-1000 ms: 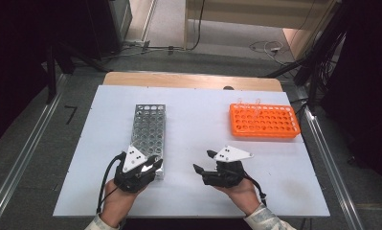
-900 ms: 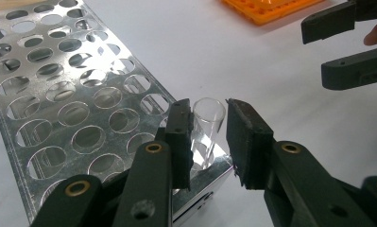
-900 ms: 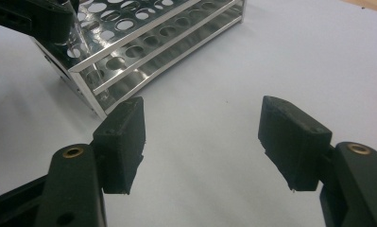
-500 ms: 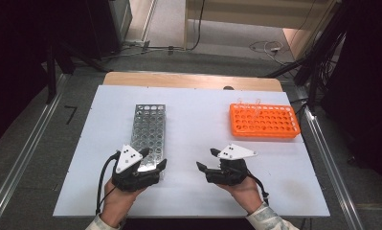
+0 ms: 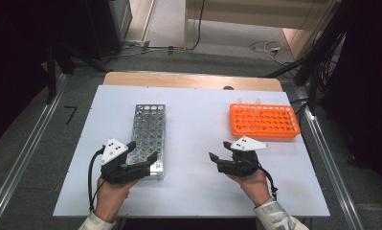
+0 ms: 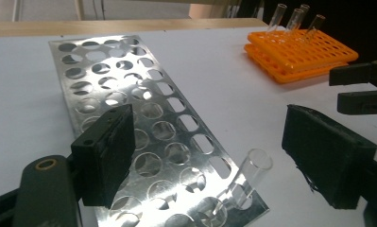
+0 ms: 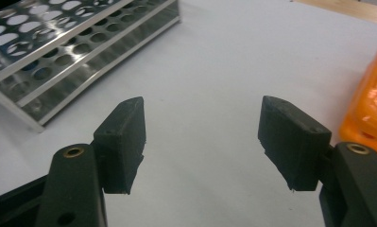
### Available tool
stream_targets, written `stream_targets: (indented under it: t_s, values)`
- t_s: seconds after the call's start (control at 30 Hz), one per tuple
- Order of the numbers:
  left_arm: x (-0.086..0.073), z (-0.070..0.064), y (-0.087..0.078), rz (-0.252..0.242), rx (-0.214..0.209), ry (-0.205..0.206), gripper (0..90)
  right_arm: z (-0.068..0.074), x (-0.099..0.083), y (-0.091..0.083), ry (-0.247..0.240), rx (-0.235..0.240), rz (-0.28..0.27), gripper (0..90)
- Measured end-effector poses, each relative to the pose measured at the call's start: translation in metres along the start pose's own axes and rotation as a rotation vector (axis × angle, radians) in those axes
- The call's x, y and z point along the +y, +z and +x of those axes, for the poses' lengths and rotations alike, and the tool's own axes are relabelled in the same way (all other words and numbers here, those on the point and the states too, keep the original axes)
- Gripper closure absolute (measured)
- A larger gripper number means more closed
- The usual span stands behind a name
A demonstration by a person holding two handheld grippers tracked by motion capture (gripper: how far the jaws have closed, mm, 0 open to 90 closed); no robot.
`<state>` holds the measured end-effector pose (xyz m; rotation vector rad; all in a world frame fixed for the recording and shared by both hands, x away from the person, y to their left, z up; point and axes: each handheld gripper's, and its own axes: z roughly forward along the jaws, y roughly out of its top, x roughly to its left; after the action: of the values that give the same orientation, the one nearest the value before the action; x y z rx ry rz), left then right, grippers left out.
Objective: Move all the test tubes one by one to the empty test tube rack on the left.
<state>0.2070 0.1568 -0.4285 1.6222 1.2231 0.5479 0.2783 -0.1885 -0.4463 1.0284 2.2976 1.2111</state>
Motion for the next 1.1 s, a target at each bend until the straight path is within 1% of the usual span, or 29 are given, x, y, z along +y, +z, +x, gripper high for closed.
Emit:
stream_targets:
  t_s: [0.03, 0.07, 0.1, 0.13, 0.17, 0.23, 0.27, 0.3, 0.4, 0.43, 0.47, 0.6, 0.83, 0.9, 1.03, 1.07, 1.1]
  values:
    - [0.000, 0.002, 0.000, -0.004, 0.004, -0.002, 17.8, -0.003, 0.000, 0.000, 0.004, -0.006, -0.001, 31.3]
    - [0.000, 0.003, -0.001, -0.006, 0.010, -0.007, 17.8, -0.009, 0.000, -0.001, 0.020, -0.022, -0.002, 31.3]
    - [0.001, 0.005, -0.001, -0.009, 0.018, -0.007, 17.8, -0.009, 0.000, -0.001, 0.020, -0.022, -0.002, 31.3]
    - [0.001, 0.006, -0.001, -0.008, 0.018, -0.008, 17.8, -0.016, 0.000, -0.001, 0.032, -0.036, -0.004, 31.3]
    - [0.001, 0.007, -0.001, -0.009, 0.023, -0.010, 17.8, -0.016, 0.000, -0.001, 0.032, -0.036, -0.004, 31.3]
    - [0.000, 0.008, -0.001, -0.011, 0.031, -0.007, 17.8, -0.023, 0.000, -0.001, 0.048, -0.052, -0.003, 31.3]
    - [0.001, 0.009, -0.001, -0.011, 0.033, -0.008, 17.8, -0.030, 0.000, -0.002, 0.058, -0.071, -0.005, 31.3]
    - [0.001, 0.009, -0.001, -0.013, 0.037, -0.008, 17.8, -0.030, 0.000, -0.002, 0.058, -0.071, -0.005, 31.3]
    - [0.000, 0.011, -0.002, -0.020, 0.056, -0.004, 17.8, -0.040, -0.001, -0.003, 0.075, -0.094, -0.010, 31.3]
    - [0.000, 0.011, -0.003, -0.023, 0.060, -0.004, 17.8, -0.047, -0.001, -0.004, 0.090, -0.110, -0.011, 31.4]
    - [0.000, 0.012, -0.003, -0.026, 0.066, -0.007, 17.8, -0.047, -0.001, -0.004, 0.090, -0.110, -0.011, 31.4]
    - [0.001, 0.013, -0.004, -0.039, 0.075, -0.016, 17.9, -0.059, -0.003, -0.005, 0.115, -0.139, -0.013, 31.6]
    - [0.001, 0.015, -0.007, -0.051, 0.086, -0.020, 18.1, -0.078, -0.003, -0.007, 0.134, -0.198, -0.028, 32.2]
    - [0.002, 0.016, -0.007, -0.055, 0.089, -0.021, 18.1, -0.084, -0.002, -0.007, 0.141, -0.214, -0.034, 32.3]
    - [0.002, 0.017, -0.007, -0.060, 0.090, -0.023, 18.2, -0.096, -0.002, -0.005, 0.170, -0.240, -0.034, 32.5]
    - [0.002, 0.017, -0.007, -0.060, 0.090, -0.024, 18.2, -0.102, -0.002, -0.004, 0.179, -0.257, -0.037, 33.1]
    - [0.002, 0.017, -0.007, -0.060, 0.090, -0.024, 18.2, -0.102, -0.002, -0.004, 0.179, -0.257, -0.037, 33.1]
